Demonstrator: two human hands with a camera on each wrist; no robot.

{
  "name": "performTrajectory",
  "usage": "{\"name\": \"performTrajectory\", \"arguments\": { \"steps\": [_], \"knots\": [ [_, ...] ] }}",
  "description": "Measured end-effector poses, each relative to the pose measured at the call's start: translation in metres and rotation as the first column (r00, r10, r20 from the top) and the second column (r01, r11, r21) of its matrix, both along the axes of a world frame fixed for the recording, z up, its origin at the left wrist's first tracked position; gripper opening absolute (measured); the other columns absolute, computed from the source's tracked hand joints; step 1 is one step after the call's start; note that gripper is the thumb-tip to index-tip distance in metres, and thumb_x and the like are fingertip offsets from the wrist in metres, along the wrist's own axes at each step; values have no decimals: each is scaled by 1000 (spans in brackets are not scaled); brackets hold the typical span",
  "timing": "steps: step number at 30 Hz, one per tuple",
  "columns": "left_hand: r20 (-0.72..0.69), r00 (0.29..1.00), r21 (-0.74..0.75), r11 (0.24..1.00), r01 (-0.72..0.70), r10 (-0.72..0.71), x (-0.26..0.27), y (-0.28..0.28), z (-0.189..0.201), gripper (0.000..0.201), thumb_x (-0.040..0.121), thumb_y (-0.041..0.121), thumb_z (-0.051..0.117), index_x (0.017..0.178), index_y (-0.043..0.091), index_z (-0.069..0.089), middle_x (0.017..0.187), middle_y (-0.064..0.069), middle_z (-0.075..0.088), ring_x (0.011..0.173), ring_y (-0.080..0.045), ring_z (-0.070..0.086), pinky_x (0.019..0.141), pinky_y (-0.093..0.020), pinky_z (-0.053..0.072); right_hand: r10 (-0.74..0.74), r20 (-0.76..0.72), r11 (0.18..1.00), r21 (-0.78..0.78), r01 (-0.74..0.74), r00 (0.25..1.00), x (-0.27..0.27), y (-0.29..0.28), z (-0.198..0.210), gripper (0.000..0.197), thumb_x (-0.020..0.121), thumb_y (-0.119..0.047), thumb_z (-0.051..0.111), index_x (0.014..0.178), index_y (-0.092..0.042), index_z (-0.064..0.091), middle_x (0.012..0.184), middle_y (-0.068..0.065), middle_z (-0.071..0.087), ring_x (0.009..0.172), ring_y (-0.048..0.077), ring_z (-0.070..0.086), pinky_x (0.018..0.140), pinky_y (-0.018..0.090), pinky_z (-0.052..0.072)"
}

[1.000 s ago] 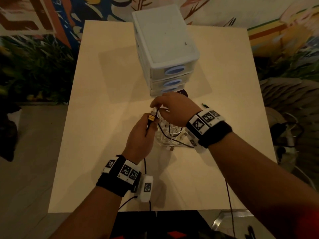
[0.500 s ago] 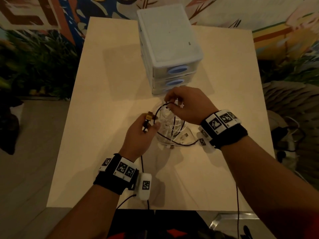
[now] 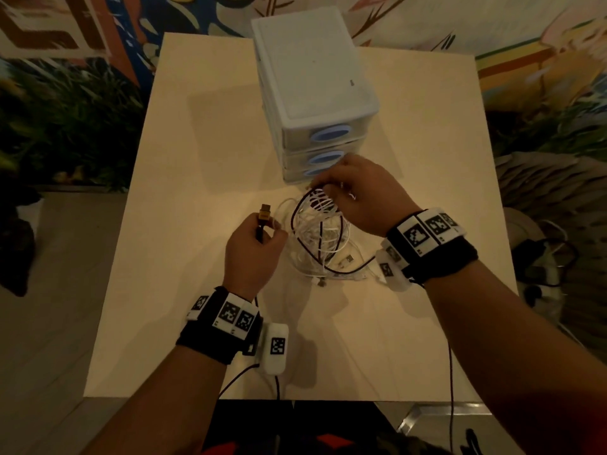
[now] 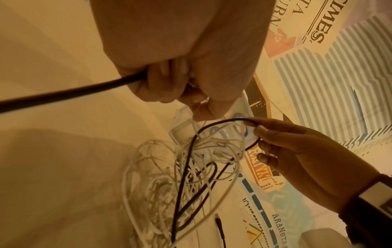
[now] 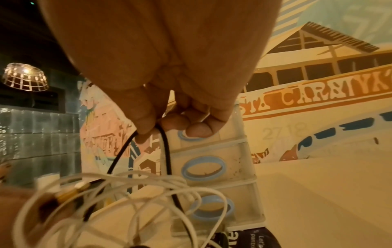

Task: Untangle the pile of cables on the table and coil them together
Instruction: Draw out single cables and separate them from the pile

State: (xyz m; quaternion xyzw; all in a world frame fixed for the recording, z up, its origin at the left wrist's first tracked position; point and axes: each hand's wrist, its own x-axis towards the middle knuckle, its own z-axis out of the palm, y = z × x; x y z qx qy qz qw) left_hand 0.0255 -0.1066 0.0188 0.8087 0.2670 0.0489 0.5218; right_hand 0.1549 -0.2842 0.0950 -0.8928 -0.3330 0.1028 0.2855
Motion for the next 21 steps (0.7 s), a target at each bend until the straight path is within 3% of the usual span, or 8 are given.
{"name": "performTrajectory", "arguments": {
  "steps": [6, 9, 12, 15, 17, 19, 21],
  "knots": [
    [-236, 972, -20, 1000, -10, 5, 1, 6, -4, 26, 91, 24, 66, 72, 14, 51, 64, -1, 49, 59, -16, 43, 59, -32, 35, -254, -24, 964, 77, 255, 967, 11, -21, -2, 18, 100, -14, 48, 108, -17, 65, 101, -4, 52, 88, 9, 45, 79, 23, 34],
    [-274, 962, -10, 1000, 2, -4, 0, 8, -5, 19, 89, 26, 72, 83, 19, 55, 69, 1, 52, 62, -13, 48, 64, -32, 36, -337, -8, 939, 65, 337, 941, 13, -29, -7, 17, 100, -19, 47, 108, -19, 63, 101, -4, 56, 84, 11, 48, 75, 24, 34],
    [-76, 987, 29, 990, -140, 142, -1, 6, 2, 32, 87, 31, 77, 109, 25, 54, 68, 1, 51, 58, -10, 49, 58, -23, 39, -251, -11, 966, 56, 251, 968, 10, -29, -6, 13, 97, -22, 53, 107, -20, 62, 100, -3, 55, 82, 13, 51, 76, 25, 37],
    [118, 987, 26, 993, -112, 108, 4, -1, 19, 31, 89, 29, 77, 112, 25, 57, 61, 2, 43, 52, -8, 39, 54, -15, 35, -87, -12, 993, 81, 88, 996, 4, -22, -3, 14, 95, -19, 60, 106, -18, 67, 100, -2, 57, 84, 9, 51, 74, 13, 37],
    [90, 995, 68, 997, 28, -34, 10, -6, 23, 26, 90, 34, 75, 111, 28, 63, 57, 6, 42, 50, -7, 40, 55, -18, 35, -28, -22, 992, 121, 30, 999, 0, -17, 0, 15, 94, -17, 62, 106, -18, 70, 100, -2, 58, 82, 10, 53, 74, 9, 38],
    [13, 993, 118, 986, 113, -116, 15, -9, 20, 16, 93, 39, 71, 105, 29, 69, 56, 6, 47, 52, -7, 46, 58, -23, 38, -8, -37, 986, 169, 14, 999, -3, -14, 3, 15, 93, -16, 63, 106, -18, 71, 99, -2, 58, 81, 11, 55, 76, 18, 44],
    [-33, 993, 79, 990, 113, -111, 16, -10, 17, 16, 96, 41, 67, 95, 27, 74, 60, 6, 57, 56, -5, 52, 64, -30, 41, -38, -33, 979, 199, 44, 999, -3, -13, 4, 17, 93, -17, 64, 108, -19, 70, 100, -3, 59, 80, 11, 56, 76, 26, 49]
  ]
}}
